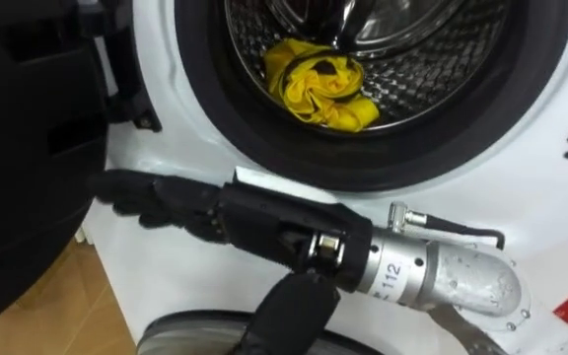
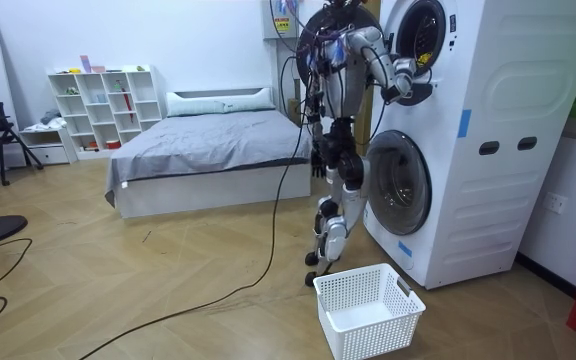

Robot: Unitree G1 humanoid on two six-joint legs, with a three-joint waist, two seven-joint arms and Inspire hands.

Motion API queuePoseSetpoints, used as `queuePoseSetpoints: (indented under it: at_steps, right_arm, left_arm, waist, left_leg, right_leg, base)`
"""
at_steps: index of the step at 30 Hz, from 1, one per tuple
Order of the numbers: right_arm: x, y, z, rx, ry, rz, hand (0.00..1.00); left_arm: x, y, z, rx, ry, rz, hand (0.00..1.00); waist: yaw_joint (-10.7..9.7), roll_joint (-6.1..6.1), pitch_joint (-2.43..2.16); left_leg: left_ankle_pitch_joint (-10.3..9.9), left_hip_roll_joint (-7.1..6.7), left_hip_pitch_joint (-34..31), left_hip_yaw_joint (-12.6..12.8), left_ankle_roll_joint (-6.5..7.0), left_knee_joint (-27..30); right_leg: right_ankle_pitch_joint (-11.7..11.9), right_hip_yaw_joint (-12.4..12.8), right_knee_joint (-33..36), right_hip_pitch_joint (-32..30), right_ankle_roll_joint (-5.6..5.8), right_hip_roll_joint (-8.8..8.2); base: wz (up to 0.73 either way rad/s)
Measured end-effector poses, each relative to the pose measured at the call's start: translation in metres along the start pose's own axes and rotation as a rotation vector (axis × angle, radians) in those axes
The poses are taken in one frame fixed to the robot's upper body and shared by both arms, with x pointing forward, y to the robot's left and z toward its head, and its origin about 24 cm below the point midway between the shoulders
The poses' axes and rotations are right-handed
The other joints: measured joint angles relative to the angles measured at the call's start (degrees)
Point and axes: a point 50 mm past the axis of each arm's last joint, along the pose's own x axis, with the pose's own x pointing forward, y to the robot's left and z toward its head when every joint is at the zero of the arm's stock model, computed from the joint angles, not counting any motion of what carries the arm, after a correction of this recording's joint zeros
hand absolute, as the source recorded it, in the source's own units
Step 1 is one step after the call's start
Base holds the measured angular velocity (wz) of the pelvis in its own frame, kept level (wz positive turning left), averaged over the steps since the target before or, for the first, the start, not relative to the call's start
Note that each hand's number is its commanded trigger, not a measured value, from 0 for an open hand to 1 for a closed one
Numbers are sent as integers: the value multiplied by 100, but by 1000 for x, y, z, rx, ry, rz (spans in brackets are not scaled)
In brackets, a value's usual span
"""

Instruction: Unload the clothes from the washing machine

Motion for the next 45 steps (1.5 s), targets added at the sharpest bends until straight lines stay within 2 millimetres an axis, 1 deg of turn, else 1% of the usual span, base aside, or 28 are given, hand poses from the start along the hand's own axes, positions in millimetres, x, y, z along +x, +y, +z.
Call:
queuePoseSetpoints:
  at_steps: [1, 3, 5, 6, 7, 8, 10, 12, 16, 19, 22, 23, 25, 26, 28, 29, 30, 31, 32, 33, 34, 35, 36, 38, 40, 42, 43, 45]
  right_arm:
    - [-3, -5, 4, 1, -21, -44, 0]
    - [-8, -14, 12, -32, -44, -116, 0]
    - [-15, -23, 26, -89, -93, -206, 0]
    - [-16, -24, 29, -101, -105, -224, 0]
    - [-20, -27, 34, -123, -128, -261, 0]
    - [-23, -31, 38, -138, -146, -297, 0]
    - [-26, -35, 40, -149, -161, -348, 0]
    - [-27, -37, 41, -151, -168, -382, 0]
    - [-34, -44, 45, -165, -175, -488, 0]
    - [-36, -48, 46, -165, -180, -555, 0]
    - [-39, -51, 48, -168, -188, -605, 0]
    - [-40, -52, 48, -171, -188, -625, 0]
    - [-41, -53, 48, -189, -182, -648, 0]
    - [-41, -54, 48, -200, -176, -657, 0]
    - [-42, -54, 48, -202, -172, -660, 0]
    - [-42, -55, 48, -206, -167, -663, 0]
    - [-43, -55, 48, -210, -161, -664, 0]
    - [-44, -57, 47, -222, -144, -668, 0]
    - [-45, -58, 46, -244, -126, -679, 0]
    - [-45, -58, 44, -247, -119, -684, 0]
    - [-44, -60, 39, -242, -97, -685, 0]
    - [-43, -61, 34, -246, -64, -684, 0]
    - [-43, -62, 32, -252, -50, -684, 0]
    - [-38, -65, 29, -285, -14, -678, 0]
    - [-32, -69, 28, -301, -1, -669, 0]
    - [-26, -74, 27, -324, 18, -658, 0]
    - [-21, -79, 26, -355, 44, -653, 0]
    - [-18, -90, 22, -382, 95, -669, 0]
  left_arm:
    - [0, -1, -2, -2, 5, 3, 0]
    - [0, -5, -1, -7, 4, 0, 0]
    - [-2, -16, -5, -13, 17, -22, 0]
    - [-2, -19, -5, -13, 18, -30, 0]
    - [-3, -24, -6, -17, 20, -42, 0]
    - [-3, -28, -7, -20, 23, -50, 0]
    - [-4, -29, -8, -21, 26, -52, 0]
    - [-4, -28, -11, -20, 31, -39, 0]
    - [-4, -28, -13, -26, 37, -31, 0]
    - [-5, -26, -16, -38, 46, -25, 0]
    - [-5, -25, -18, -53, 51, -20, 0]
    - [-5, -24, -19, -56, 55, -19, 0]
    - [-5, -24, -19, -56, 57, -19, 0]
    - [-5, -24, -19, -56, 58, -19, 0]
    - [-4, -24, -17, -56, 54, -17, 0]
    - [-5, -23, -18, -56, 55, -15, 0]
    - [-5, -23, -18, -56, 56, -14, 0]
    - [-5, -23, -20, -52, 62, -11, 0]
    - [-5, -22, -20, -42, 66, -8, 0]
    - [-5, -21, -20, -41, 69, -5, 0]
    - [-5, -19, -21, -39, 71, 1, 0]
    - [-4, -17, -21, -38, 72, 5, 0]
    - [-4, -16, -20, -39, 70, 7, 0]
    - [-4, -16, -19, -40, 72, 6, 0]
    - [-3, -15, -16, -41, 72, 7, 0]
    - [-3, -13, -13, -40, 72, 11, 0]
    - [-2, -13, -12, -41, 71, 14, 0]
    - [-2, -12, -9, -43, 70, 14, 0]
  waist:
    - [-31, 19, 12]
    - [-74, 69, -1]
    - [-84, 206, -6]
    - [-101, 242, -6]
    - [-143, 310, -18]
    - [-178, 346, -54]
    - [-208, 398, -63]
    - [-239, 410, -71]
    - [-278, 343, -98]
    - [-303, 279, -99]
    - [-298, 262, -108]
    - [-304, 283, -94]
    - [-329, 297, -84]
    - [-363, 321, -67]
    - [-367, 342, -52]
    - [-358, 323, -37]
    - [-348, 315, -32]
    - [-307, 287, -33]
    - [-265, 235, -34]
    - [-250, 198, -32]
    - [-226, 120, -52]
    - [-203, 62, -64]
    - [-185, 20, -63]
    - [-187, -58, -41]
    - [-174, -73, -35]
    - [-89, -82, -30]
    - [-78, -87, -29]
    - [-10, -97, -27]
  left_leg:
    - [-2, -8, -16, -8, 4, 17]
    - [-5, -14, -53, 4, 30, 29]
    - [-10, -32, -92, 25, 62, 17]
    - [-10, -40, -99, 25, 69, 25]
    - [-6, -57, -117, 21, 89, 24]
    - [6, -70, -153, 22, 108, 23]
    - [19, -83, -163, 30, 128, 23]
    - [29, -88, -168, 48, 139, 33]
    - [29, -97, -190, 48, 141, 85]
    - [27, -100, -186, 13, 142, 103]
    - [17, -98, -197, 10, 152, 135]
    - [10, -99, -221, 5, 160, 166]
    - [-28, -98, -281, -35, 175, 271]
    - [-56, -98, -318, -59, 186, 322]
    - [-73, -100, -350, -64, 195, 337]
    - [-72, -116, -364, -61, 197, 337]
    - [-70, -119, -364, -60, 198, 338]
    - [-67, -123, -348, -52, 200, 328]
    - [-64, -124, -336, -40, 204, 316]
    - [-62, -124, -334, -39, 205, 314]
    - [-60, -124, -329, -39, 203, 317]
    - [-60, -124, -295, -39, 203, 323]
    - [-60, -126, -282, -44, 203, 317]
    - [-60, -160, -263, -167, 203, 302]
    - [-61, -181, -259, -222, 204, 302]
    - [-62, -195, -256, -238, 206, 295]
    - [-62, -209, -259, -273, 206, 295]
    - [-62, -225, -260, -300, 206, 286]
  right_leg:
    - [1, -3, 1, -1, -2, -7]
    - [4, 1, 3, -31, -7, -18]
    - [14, 14, 5, -64, -23, -36]
    - [14, 10, 5, -65, -23, -43]
    - [13, 7, 3, -76, -23, -57]
    - [13, 4, 2, -102, -23, -72]
    - [13, 7, 2, -122, -23, -86]
    - [17, 7, 3, -147, -30, -93]
    - [19, -20, 4, -139, -33, -102]
    - [19, -52, 5, -95, -33, -102]
    - [19, -62, 8, -91, -33, -104]
    - [19, -82, 7, -83, -33, -106]
    - [19, -138, 7, -78, -33, -105]
    - [17, -175, 7, -67, -30, -104]
    - [7, -170, 4, -73, -13, -103]
    - [-53, -144, -4, -79, 90, -116]
    - [-77, -131, -6, -79, 131, -116]
    - [-120, -104, -7, -77, 206, -115]
    - [-124, -89, -10, -77, 213, -113]
    - [-124, -87, -12, -75, 213, -112]
    - [-104, -86, -9, -73, 179, -110]
    - [-97, -88, -3, -64, 170, -113]
    - [-95, -100, 7, -56, 169, -116]
    - [-85, -180, 14, -21, 152, -128]
    - [-78, -187, 13, -2, 142, -135]
    - [-77, -231, 9, -3, 140, -153]
    - [-77, -262, 8, -1, 139, -163]
    - [-77, -331, 8, 3, 139, -183]
  base:
    - [0]
    - [-2]
    - [-7]
    - [0]
    - [6]
    - [6]
    - [-2]
    - [-4]
    - [2]
    - [5]
    - [2]
    - [4]
    - [13]
    - [16]
    - [8]
    - [0]
    - [0]
    - [-4]
    - [0]
    - [0]
    - [0]
    - [0]
    - [8]
    - [23]
    - [20]
    - [8]
    - [8]
    - [12]
